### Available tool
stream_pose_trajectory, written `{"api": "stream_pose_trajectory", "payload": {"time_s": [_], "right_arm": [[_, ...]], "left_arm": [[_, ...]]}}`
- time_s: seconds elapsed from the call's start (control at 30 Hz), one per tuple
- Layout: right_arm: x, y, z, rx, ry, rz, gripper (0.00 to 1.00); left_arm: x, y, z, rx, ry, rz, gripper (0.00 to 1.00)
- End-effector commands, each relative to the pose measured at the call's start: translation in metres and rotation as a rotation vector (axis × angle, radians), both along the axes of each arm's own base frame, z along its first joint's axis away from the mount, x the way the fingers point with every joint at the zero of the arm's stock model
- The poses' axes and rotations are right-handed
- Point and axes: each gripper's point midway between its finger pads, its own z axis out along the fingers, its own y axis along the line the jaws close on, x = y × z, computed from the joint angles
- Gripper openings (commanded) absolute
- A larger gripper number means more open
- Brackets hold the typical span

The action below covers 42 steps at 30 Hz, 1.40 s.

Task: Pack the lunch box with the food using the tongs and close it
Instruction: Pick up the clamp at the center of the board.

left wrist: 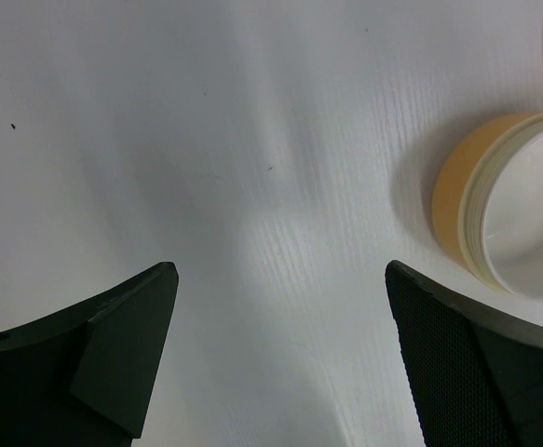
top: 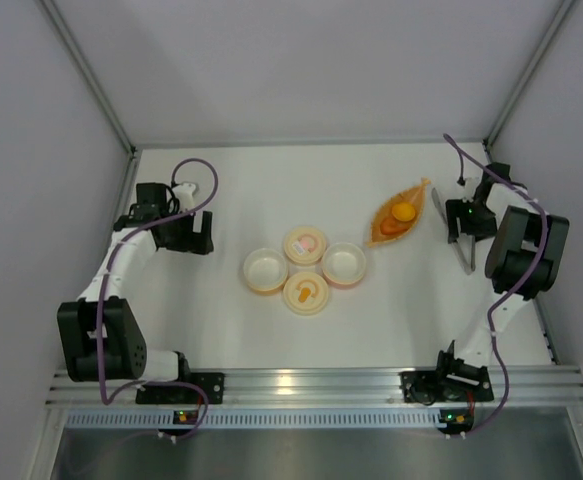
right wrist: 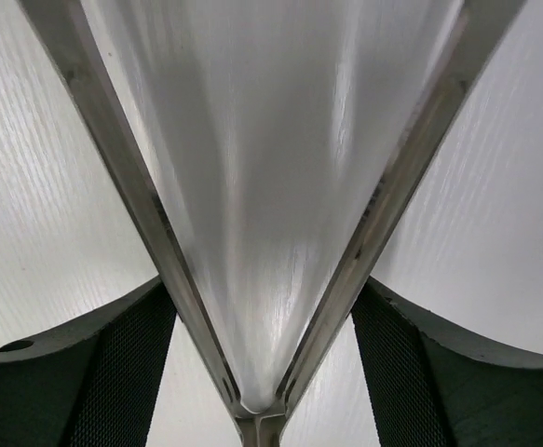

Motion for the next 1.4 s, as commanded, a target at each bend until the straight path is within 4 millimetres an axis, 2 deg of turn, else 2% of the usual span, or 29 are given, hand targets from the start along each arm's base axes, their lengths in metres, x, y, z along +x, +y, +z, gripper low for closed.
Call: {"api": "stream_pose_trajectory", "payload": {"time_s": [0.0, 0.27, 0.5, 0.6, 0.63, 0.67, 0.83, 0.97, 1.23, 1.37], "right_arm": [[0.035, 0.0, -0.001, 0.034, -0.128, 0.024, 0.73], [0.027, 0.0, -0.022, 0.031, -0.096, 0.03, 0.76], [0.025, 0.001, -0.027, 0.041, -0.093, 0.015, 0.73], [0.023, 0.0, -0.024, 0.04, -0.098, 0.013, 0.69], [0.022, 0.0, -0.021, 0.043, -0.103, 0.011, 0.62], [0.022, 0.001, -0.018, 0.056, -0.113, 0.014, 0.6], [0.015, 0.002, 0.008, 0.085, -0.149, 0.017, 0.56], [0.005, -0.001, 0.014, 0.076, -0.156, 0.038, 0.55], [0.005, -0.006, -0.012, 0.077, -0.108, 0.032, 0.58], [0.004, -0.006, -0.019, 0.077, -0.095, 0.037, 0.74]], "left_arm": [[0.02, -0.002, 0.018, -0.014, -0.08, -0.008, 0.98], [0.021, -0.003, 0.015, -0.024, -0.066, -0.006, 0.98], [0.024, -0.004, 0.016, -0.026, -0.07, -0.012, 0.98], [0.024, -0.005, 0.016, -0.029, -0.068, -0.014, 0.98], [0.025, -0.004, 0.017, -0.028, -0.069, -0.015, 0.98], [0.025, -0.005, 0.017, -0.031, -0.071, -0.016, 0.98], [0.025, -0.006, 0.018, -0.035, -0.071, -0.019, 0.98], [0.025, -0.008, 0.018, -0.046, -0.069, -0.021, 0.98], [0.029, -0.011, 0.018, -0.065, -0.06, -0.027, 0.98], [0.029, -0.008, 0.02, -0.043, -0.069, -0.028, 0.98]]}}
